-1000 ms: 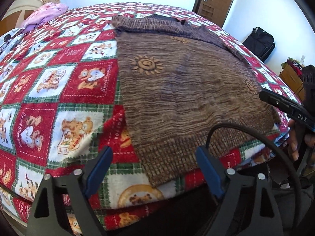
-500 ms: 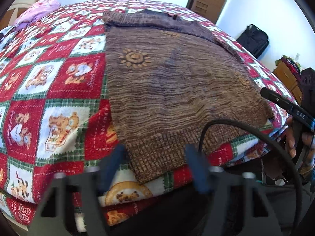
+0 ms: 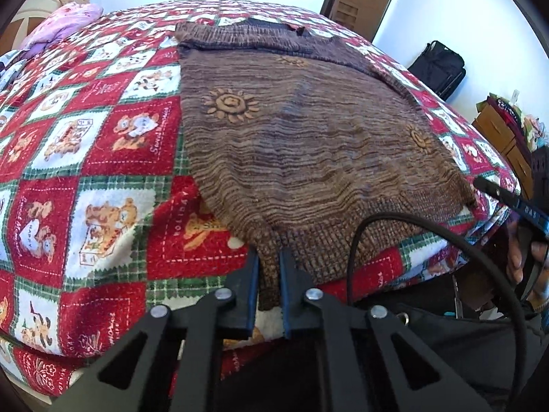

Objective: Fold small clothes
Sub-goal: 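Close the left gripper on the hem while the right gripper grasps the hem beside it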

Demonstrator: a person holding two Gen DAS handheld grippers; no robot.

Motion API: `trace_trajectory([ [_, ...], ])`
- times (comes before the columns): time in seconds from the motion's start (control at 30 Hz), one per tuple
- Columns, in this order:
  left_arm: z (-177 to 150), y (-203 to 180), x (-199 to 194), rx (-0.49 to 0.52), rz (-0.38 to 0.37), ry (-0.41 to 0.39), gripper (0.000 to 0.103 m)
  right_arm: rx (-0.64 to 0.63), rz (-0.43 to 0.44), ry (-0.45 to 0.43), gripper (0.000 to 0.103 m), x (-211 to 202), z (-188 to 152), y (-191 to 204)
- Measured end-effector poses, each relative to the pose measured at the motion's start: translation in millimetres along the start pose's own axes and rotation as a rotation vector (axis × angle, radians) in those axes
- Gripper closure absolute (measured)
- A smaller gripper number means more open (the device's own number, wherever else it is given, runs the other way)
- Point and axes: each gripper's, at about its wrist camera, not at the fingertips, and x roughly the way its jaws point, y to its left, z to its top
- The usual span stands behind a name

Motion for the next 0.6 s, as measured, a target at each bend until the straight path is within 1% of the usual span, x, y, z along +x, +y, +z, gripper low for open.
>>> trace_trajectory([
  [0.17,0,2,1,-0.017,-0.006,-0.003,0.091,0.042,-0.012,0.024,0.035,-1,-9,-17],
  [0.3,0,5,2,-0.029,-0.013,0.001,0.091,0.036,-0.011,0.024,0.036,-1,-9,-15],
  [0.37,0,5,3,-0.030,-0.017,0.000,0.091,0.020,0.010,0.034,0.044,2,-10,-10],
  [0.43,0,7,4,-0.038,-0.029,0.003,0.091,-0.006,-0.021,0.040,0.061,8,-11,-4],
  [0.47,0,9,4,-0.046,-0.039,0.003,0.091,-0.014,-0.030,0.040,0.066,8,-11,-2],
  [0.53,0,12,3,-0.064,-0.060,-0.001,0.091,-0.003,-0.023,0.038,0.087,8,-11,-4],
  [0.6,0,15,-1,-0.074,-0.075,-0.019,0.092,0.041,0.026,0.026,0.089,7,-11,-12],
])
